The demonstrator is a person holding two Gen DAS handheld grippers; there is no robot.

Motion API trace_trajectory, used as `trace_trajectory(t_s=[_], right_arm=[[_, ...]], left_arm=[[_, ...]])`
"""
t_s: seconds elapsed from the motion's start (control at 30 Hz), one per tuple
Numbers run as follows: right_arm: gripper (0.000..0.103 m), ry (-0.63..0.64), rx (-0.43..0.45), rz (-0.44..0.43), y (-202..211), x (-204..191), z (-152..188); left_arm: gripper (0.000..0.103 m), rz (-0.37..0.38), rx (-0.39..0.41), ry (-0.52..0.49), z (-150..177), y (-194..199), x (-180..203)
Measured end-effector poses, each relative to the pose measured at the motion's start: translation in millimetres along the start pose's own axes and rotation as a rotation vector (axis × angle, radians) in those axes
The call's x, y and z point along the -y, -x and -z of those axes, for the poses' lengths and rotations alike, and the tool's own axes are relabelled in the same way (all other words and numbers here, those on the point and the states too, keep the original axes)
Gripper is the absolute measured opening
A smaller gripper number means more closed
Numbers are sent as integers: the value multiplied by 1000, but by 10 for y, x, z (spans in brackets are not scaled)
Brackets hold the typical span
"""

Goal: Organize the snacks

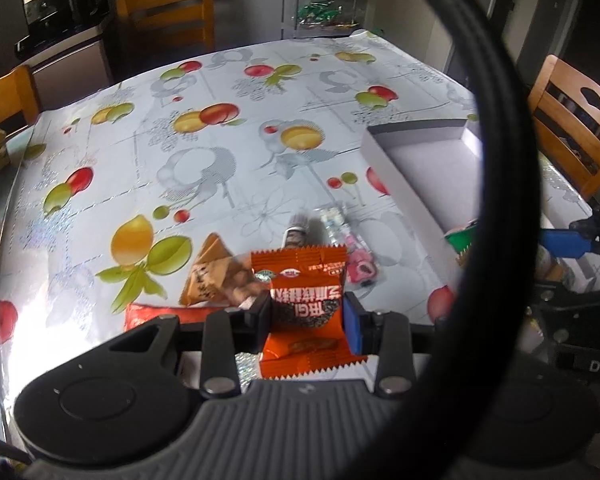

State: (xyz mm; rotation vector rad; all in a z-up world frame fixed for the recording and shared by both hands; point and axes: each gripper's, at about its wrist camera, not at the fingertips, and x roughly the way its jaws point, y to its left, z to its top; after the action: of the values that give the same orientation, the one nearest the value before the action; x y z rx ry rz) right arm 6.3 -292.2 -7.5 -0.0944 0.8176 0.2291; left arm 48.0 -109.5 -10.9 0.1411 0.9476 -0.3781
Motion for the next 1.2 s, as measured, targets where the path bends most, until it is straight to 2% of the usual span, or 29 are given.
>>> trace_trajectory(t_s=[0.5,1.2], right_arm=[[48,-71,30,66,111,370,-3],[48,-130,58,123,211,668,-10]], left_arm=[[34,74,50,-48,-354,123,404],[34,112,67,-101,-508,165,677]])
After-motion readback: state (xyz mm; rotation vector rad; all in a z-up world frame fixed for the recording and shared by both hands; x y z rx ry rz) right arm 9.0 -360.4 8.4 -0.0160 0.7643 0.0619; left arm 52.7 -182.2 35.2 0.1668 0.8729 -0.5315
